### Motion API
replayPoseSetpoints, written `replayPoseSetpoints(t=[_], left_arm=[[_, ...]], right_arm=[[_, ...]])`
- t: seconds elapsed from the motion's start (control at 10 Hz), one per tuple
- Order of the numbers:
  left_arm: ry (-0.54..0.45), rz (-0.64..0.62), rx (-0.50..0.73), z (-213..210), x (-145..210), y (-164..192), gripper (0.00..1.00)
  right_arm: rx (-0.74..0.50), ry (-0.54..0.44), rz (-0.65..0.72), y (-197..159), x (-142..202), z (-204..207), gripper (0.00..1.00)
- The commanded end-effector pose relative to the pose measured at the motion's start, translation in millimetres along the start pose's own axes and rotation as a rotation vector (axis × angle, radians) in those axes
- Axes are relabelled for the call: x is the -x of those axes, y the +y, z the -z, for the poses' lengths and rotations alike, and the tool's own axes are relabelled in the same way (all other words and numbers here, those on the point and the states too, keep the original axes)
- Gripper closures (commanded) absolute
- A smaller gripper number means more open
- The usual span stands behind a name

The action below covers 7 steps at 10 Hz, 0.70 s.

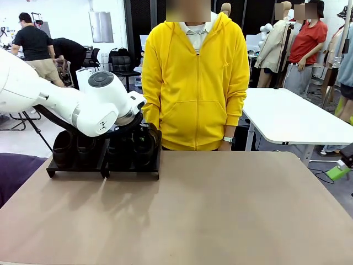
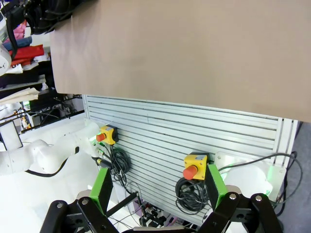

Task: Organize the shoes by placing them on the stand.
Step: Place the Shoe from the middle of the table onto the Shoes Stand.

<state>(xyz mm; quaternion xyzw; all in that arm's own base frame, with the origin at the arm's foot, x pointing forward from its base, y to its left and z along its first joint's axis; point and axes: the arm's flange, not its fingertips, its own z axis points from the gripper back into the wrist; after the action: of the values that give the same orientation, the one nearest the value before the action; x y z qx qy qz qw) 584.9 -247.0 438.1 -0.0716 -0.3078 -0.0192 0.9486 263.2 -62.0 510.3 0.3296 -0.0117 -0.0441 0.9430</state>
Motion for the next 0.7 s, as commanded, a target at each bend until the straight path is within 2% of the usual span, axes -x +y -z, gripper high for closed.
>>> replayPoseSetpoints(t=[0.0, 0.2, 0.4, 0.6], left_arm=[[-0.038, 0.001, -0.027, -7, -2, -8, 0.0], [-0.062, 0.016, -0.023, -20, 1, -9, 0.0], [-0.105, 0.083, 0.024, -55, 4, -15, 0.0], [-0.064, 0.171, 0.076, -92, 4, -16, 0.0]], right_arm=[[-0.029, -0.003, -0.024, 1, -2, -2, 0.0], [-0.029, -0.003, -0.024, 1, -2, -2, 0.0], [-0.029, -0.003, -0.024, 1, -2, -2, 0.0], [-0.029, -0.003, -0.024, 1, -2, -2, 0.0]])
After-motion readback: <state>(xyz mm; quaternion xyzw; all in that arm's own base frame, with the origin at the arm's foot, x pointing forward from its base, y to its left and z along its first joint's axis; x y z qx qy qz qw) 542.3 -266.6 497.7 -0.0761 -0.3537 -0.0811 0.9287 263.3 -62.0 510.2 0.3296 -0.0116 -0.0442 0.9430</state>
